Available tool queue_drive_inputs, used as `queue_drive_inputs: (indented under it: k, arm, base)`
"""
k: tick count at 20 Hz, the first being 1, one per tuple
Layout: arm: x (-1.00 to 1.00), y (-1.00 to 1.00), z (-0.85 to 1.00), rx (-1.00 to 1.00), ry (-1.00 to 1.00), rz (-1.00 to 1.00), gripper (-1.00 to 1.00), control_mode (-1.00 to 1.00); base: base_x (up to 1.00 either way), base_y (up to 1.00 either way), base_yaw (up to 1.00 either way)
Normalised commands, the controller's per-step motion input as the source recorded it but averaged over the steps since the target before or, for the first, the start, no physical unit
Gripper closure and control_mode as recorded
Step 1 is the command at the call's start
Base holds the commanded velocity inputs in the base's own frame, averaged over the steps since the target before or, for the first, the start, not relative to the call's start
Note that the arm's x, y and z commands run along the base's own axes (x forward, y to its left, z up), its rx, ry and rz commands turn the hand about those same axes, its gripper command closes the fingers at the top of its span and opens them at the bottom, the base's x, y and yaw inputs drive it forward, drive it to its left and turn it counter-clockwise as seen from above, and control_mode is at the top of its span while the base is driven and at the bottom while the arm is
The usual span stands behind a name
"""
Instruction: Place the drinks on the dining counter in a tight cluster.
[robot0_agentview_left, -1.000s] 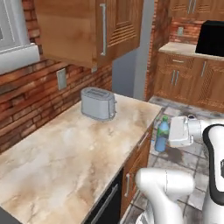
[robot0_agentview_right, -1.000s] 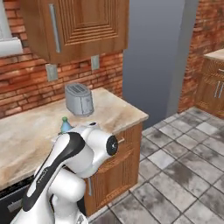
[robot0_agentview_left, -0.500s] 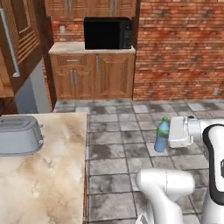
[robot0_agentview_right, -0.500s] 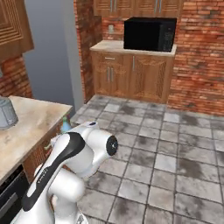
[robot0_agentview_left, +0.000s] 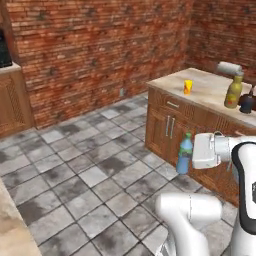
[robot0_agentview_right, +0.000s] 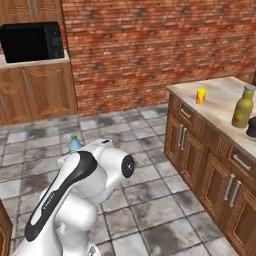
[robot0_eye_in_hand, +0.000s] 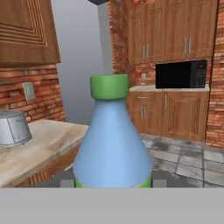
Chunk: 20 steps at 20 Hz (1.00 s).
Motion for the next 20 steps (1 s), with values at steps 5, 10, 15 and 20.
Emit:
queue_drive_inputs:
  k: [5,10,15,20]
  arm:
    - [0.0,0.0,0.0,0.0,0.0,0.0,1.0,1.0]
    - [0.0,0.0,0.0,0.0,0.0,0.0,1.0,1.0]
    - [0.0,0.0,0.0,0.0,0.0,0.0,1.0,1.0]
    - [0.0,0.0,0.0,0.0,0.0,0.0,1.0,1.0]
  base:
    - [0.0,0.08,-0.98]
    - [0.0,0.05,-0.99]
    - [0.19,0.16,-0.83]
    - [0.88,0.22,-0.13]
